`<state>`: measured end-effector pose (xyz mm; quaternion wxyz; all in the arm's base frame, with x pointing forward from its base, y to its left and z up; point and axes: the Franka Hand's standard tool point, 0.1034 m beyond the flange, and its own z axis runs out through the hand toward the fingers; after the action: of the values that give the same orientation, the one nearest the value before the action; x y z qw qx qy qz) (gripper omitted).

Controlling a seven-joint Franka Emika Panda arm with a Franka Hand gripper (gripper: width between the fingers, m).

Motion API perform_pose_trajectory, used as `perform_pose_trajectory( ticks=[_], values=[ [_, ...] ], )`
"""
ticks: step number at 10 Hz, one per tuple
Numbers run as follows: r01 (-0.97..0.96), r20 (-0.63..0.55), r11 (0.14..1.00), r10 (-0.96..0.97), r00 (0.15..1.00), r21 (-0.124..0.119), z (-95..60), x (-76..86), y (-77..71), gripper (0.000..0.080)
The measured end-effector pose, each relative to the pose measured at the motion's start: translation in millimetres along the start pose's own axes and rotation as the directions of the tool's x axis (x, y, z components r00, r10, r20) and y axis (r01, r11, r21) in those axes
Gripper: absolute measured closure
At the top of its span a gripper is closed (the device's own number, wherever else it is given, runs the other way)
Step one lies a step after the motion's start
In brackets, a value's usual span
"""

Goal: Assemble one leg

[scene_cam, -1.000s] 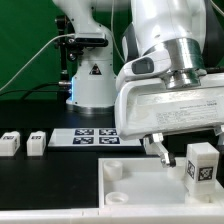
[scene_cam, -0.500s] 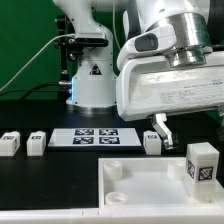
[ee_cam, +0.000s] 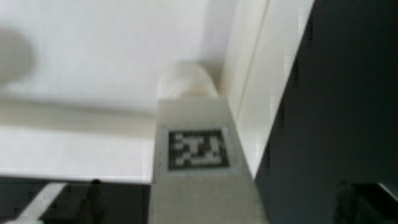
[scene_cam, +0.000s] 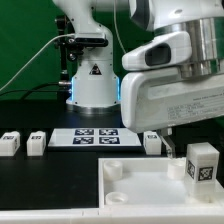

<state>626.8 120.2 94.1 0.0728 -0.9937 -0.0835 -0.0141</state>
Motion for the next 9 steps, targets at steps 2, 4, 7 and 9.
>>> perform_pose_trajectory(
  ticks=[2,4,7,9],
  values=[
    [-0.005,0.145,1.000,0.001,0.989,0.023,6.5,-5.3,-0.8,0.0150],
    [-0.006,0.122,1.000,0.004,0.993,0.021,7.5,2.6,1.1,0.0150],
    [-0.009,0.116,1.000,0.006,0.993,0.019,5.8,5.0,3.6,0.0150],
    [-0.009,0.118,1.000,0.006,0.993,0.019,6.6,4.1,3.5,0.0280]
  ],
)
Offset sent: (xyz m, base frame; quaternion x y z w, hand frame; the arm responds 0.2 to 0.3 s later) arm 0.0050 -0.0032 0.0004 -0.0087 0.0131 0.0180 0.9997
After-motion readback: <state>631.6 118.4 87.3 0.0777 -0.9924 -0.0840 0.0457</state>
